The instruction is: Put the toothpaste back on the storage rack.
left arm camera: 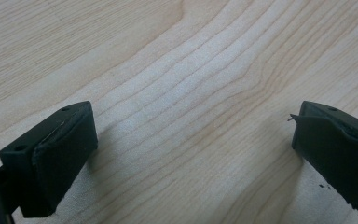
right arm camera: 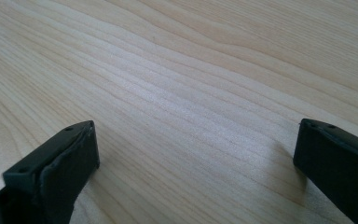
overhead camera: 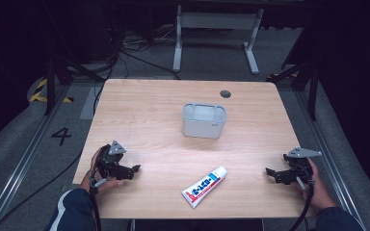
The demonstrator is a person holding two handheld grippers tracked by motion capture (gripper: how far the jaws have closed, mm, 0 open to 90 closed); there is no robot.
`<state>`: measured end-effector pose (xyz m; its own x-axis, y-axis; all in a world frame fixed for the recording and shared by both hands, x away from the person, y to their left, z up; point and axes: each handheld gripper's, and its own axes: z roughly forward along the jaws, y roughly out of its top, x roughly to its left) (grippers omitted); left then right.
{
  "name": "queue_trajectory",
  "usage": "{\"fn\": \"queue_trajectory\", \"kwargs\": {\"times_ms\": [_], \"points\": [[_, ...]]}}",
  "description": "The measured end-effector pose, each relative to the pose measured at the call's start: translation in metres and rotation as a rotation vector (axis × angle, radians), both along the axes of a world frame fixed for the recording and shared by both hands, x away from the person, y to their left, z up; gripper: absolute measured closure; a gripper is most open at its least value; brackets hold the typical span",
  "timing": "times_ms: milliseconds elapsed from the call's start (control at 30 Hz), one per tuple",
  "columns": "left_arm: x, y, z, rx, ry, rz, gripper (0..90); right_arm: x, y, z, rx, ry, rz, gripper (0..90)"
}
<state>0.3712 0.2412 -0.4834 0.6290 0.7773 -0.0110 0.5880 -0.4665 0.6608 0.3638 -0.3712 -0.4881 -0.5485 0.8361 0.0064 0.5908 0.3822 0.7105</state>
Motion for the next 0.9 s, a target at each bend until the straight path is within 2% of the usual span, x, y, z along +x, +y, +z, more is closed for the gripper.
{"fn": "queue_trajectory", "kwargs": {"times_ms": [133, 333, 433, 567, 800, 833, 900], "points": [[-0.0002, 0.0031, -0.0001, 0.002, -0.007, -0.028, 0.2, -0.0001, -0.0001, 0.0, -0.003, -0.001, 0.002, 0.3], [-0.002, 0.0047, 0.0005, 0.005, 0.0, -0.037, 0.5, -0.0003, 0.0007, 0.0004, -0.004, 0.002, 0.001, 0.4], [-0.0022, 0.0057, 0.0008, 0.015, -0.011, -0.042, 0.4, -0.001, 0.0013, 0.0005, -0.008, -0.007, 0.003, 0.5], [-0.0021, 0.0056, 0.0007, 0.012, -0.007, -0.041, 0.4, -0.0028, 0.0027, 0.0005, -0.022, -0.027, 0.025, 0.5], [-0.0021, 0.0057, 0.0007, 0.012, -0.007, -0.041, 0.4, -0.002, 0.0028, 0.0033, -0.044, -0.013, 0.061, 1.4], [-0.0021, 0.0057, 0.0007, 0.012, -0.007, -0.041, 0.4, -0.003, 0.0026, 0.0046, -0.054, -0.007, 0.087, 3.0], [-0.0021, 0.0057, 0.0007, 0.012, -0.007, -0.042, 0.4, -0.0035, 0.0029, 0.0054, -0.055, -0.005, 0.093, 5.3]]}}
